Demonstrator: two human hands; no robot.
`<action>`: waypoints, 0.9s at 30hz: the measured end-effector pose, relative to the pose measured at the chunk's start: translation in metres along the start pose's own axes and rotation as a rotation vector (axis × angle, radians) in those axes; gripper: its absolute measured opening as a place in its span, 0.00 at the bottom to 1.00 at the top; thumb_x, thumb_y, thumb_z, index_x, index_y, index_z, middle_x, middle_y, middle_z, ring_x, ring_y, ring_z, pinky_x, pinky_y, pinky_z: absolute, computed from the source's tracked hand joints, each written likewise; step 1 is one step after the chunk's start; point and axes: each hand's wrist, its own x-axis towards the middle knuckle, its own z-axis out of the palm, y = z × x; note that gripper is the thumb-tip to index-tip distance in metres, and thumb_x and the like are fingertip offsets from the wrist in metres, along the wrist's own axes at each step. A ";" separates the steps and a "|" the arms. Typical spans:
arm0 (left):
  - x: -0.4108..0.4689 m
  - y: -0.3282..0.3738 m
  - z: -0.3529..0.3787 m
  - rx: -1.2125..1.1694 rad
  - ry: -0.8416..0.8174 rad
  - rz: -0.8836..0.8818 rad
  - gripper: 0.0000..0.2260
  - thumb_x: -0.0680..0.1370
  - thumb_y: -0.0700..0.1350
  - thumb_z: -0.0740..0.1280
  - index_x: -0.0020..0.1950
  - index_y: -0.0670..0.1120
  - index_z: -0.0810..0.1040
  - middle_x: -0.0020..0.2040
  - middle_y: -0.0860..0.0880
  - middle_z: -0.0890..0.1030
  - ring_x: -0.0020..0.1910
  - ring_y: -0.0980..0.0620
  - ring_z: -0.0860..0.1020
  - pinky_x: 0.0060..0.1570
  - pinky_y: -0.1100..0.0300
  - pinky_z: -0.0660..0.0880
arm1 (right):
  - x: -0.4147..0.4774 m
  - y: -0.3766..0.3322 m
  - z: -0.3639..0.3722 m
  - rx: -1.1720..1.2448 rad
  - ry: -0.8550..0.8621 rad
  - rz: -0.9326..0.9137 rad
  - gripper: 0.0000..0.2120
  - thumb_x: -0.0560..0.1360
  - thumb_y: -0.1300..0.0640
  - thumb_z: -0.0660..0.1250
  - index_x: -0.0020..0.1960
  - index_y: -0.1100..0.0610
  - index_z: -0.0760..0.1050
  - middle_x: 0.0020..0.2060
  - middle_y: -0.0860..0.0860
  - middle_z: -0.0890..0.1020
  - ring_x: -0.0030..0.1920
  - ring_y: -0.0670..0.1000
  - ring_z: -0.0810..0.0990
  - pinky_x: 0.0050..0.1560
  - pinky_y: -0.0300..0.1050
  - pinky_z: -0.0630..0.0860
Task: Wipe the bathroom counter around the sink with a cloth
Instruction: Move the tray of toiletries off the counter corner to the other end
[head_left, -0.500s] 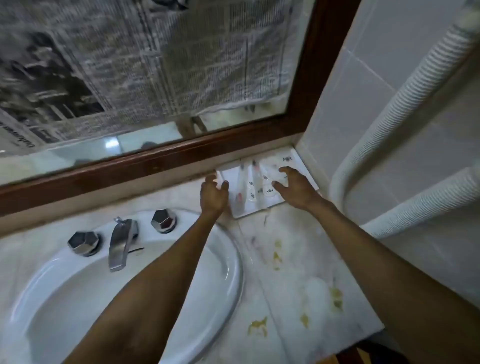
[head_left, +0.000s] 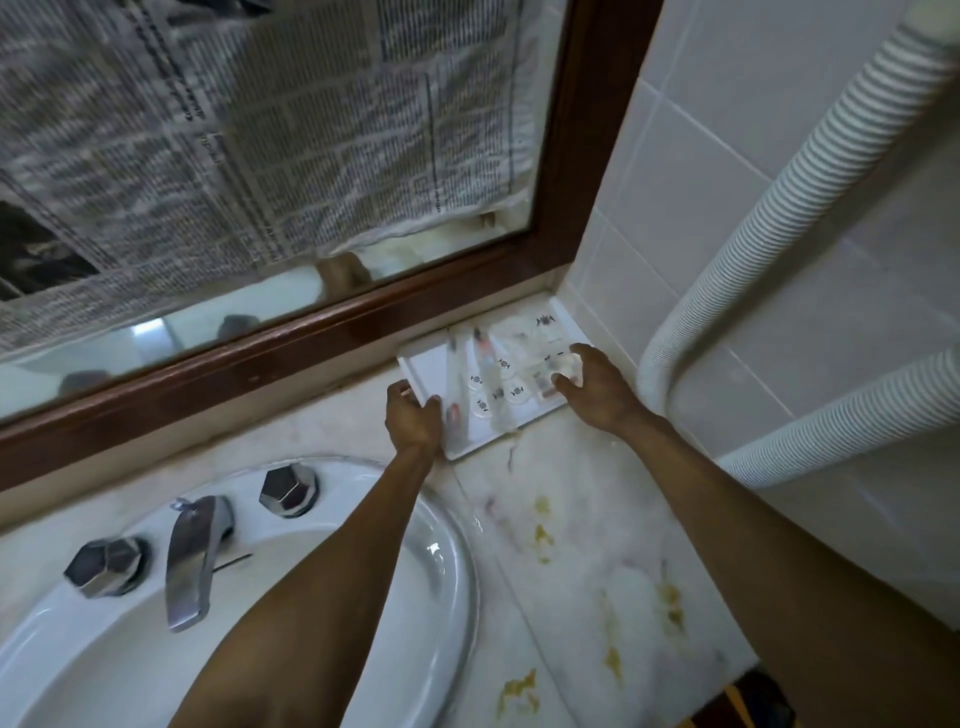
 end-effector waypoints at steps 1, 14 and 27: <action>0.000 -0.002 0.002 -0.033 0.007 0.006 0.16 0.77 0.37 0.69 0.64 0.42 0.73 0.51 0.46 0.79 0.52 0.44 0.80 0.49 0.62 0.70 | 0.001 0.001 0.000 0.002 -0.002 0.003 0.29 0.79 0.53 0.66 0.75 0.62 0.62 0.72 0.60 0.68 0.73 0.59 0.65 0.72 0.49 0.60; -0.013 -0.009 -0.023 -0.145 0.005 -0.045 0.30 0.78 0.35 0.64 0.79 0.52 0.67 0.35 0.52 0.73 0.33 0.53 0.72 0.48 0.65 0.70 | 0.001 0.007 -0.006 0.002 -0.047 0.012 0.32 0.79 0.49 0.64 0.77 0.61 0.57 0.75 0.59 0.64 0.75 0.58 0.61 0.74 0.49 0.58; -0.100 -0.029 -0.132 -0.221 0.031 0.021 0.29 0.78 0.30 0.65 0.77 0.47 0.69 0.56 0.48 0.80 0.51 0.48 0.78 0.55 0.59 0.74 | -0.059 -0.003 0.000 0.118 -0.163 -0.002 0.42 0.78 0.38 0.61 0.80 0.55 0.42 0.78 0.58 0.59 0.75 0.60 0.63 0.70 0.52 0.64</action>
